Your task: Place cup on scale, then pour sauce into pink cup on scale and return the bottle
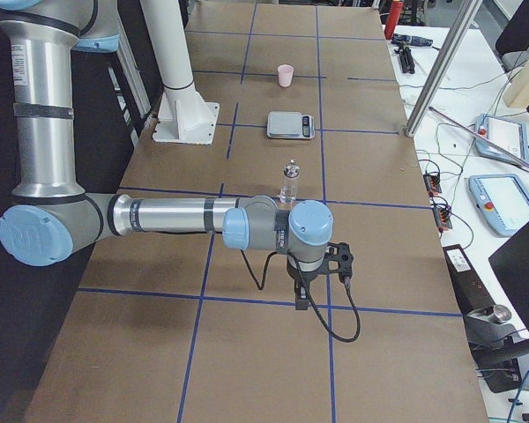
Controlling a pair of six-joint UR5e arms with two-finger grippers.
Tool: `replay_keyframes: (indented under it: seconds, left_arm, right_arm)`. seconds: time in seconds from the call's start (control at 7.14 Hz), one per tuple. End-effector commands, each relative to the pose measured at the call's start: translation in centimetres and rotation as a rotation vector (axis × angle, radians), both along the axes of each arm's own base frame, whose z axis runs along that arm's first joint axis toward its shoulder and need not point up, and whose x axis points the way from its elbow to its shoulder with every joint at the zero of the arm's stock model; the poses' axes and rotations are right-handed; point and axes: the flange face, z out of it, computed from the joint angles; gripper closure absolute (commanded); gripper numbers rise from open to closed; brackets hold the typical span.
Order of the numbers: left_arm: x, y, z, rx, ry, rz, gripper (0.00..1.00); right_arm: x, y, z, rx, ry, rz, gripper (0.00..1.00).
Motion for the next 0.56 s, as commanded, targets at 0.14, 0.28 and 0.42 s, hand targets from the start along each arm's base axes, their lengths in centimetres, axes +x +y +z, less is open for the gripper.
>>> replay_keyframes:
  seconds: [0.14,0.28,0.42]
  left_arm:
    - [0.1,-0.5,-1.9,0.033,-0.001,-0.002,0.0]
    - [0.1,-1.0,-4.3,0.062,-0.006,-0.014,0.0]
    - [0.4,-1.2,-7.1,0.061,0.003,-0.066,0.0]
  right_arm:
    - [-0.1,0.1,-0.1,0.0,-0.012,0.002,0.0]
    - [-0.1,0.0,-0.1,-0.001,-0.014,0.003,0.0]
    - [-0.1,0.0,-0.4,0.003,-0.014,0.003,0.0]
